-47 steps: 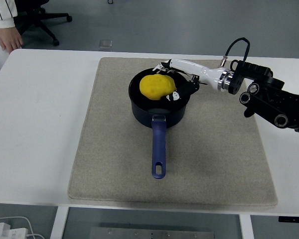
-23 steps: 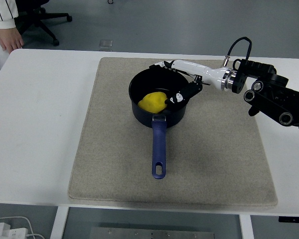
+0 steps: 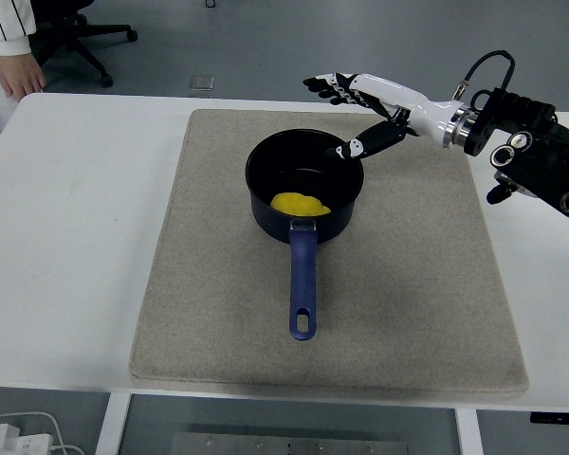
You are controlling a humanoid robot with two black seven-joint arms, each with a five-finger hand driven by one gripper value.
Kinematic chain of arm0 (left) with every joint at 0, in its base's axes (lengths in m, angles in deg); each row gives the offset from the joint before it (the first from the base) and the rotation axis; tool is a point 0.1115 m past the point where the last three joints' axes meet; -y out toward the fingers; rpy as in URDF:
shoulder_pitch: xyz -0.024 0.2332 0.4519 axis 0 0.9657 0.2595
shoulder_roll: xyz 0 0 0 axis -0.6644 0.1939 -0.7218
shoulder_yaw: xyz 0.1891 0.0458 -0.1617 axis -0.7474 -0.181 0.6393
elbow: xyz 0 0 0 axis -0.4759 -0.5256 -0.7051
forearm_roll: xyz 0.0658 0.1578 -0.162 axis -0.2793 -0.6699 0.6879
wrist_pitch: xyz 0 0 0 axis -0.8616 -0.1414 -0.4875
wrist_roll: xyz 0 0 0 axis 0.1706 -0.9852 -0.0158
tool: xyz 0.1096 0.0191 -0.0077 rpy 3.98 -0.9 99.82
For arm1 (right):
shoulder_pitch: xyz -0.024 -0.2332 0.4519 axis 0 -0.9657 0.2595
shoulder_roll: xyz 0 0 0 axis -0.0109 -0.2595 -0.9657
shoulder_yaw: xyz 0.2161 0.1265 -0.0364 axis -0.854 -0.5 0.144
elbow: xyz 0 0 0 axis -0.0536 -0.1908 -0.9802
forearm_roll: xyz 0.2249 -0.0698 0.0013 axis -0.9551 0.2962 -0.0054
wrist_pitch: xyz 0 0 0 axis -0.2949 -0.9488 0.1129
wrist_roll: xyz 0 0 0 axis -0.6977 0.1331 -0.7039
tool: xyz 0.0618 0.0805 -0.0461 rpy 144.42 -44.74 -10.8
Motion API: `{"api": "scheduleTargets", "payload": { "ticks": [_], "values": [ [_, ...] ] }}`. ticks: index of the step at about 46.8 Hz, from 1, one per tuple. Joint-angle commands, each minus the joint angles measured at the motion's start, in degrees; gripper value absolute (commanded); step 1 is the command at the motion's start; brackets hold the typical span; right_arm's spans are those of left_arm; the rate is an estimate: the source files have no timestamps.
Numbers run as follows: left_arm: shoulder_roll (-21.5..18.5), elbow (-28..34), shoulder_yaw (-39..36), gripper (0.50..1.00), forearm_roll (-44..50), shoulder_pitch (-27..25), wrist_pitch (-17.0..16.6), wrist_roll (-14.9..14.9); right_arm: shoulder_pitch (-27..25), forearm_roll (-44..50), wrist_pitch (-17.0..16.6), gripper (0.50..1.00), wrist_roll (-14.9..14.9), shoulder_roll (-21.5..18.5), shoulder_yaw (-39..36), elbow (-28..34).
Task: Put the potato in the blue pot
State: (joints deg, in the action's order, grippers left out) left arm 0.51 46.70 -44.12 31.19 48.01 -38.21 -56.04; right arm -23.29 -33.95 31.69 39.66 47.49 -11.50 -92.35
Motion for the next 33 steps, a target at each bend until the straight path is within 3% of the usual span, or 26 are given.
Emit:
{"api": "scheduleTargets", "payload": {
  "ticks": [1, 15, 33],
  "values": [
    [0.0, 0.0, 0.0, 0.996, 0.0, 0.0, 0.0, 0.0, -0.2, -5.2, 0.3, 0.930, 0.1, 0.9, -0.1, 0.0],
    [0.0, 0.0, 0.0, 0.996, 0.0, 0.0, 0.0, 0.0, -3.0, -25.3, 0.8, 0.930, 1.4, 2.0, -0.8, 0.0],
    [0.0, 0.0, 0.0, 0.996, 0.0, 0.0, 0.0, 0.0, -5.1, -35.9, -0.1, 0.928, 9.0, 4.9, -1.6, 1.0]
  ]
}}
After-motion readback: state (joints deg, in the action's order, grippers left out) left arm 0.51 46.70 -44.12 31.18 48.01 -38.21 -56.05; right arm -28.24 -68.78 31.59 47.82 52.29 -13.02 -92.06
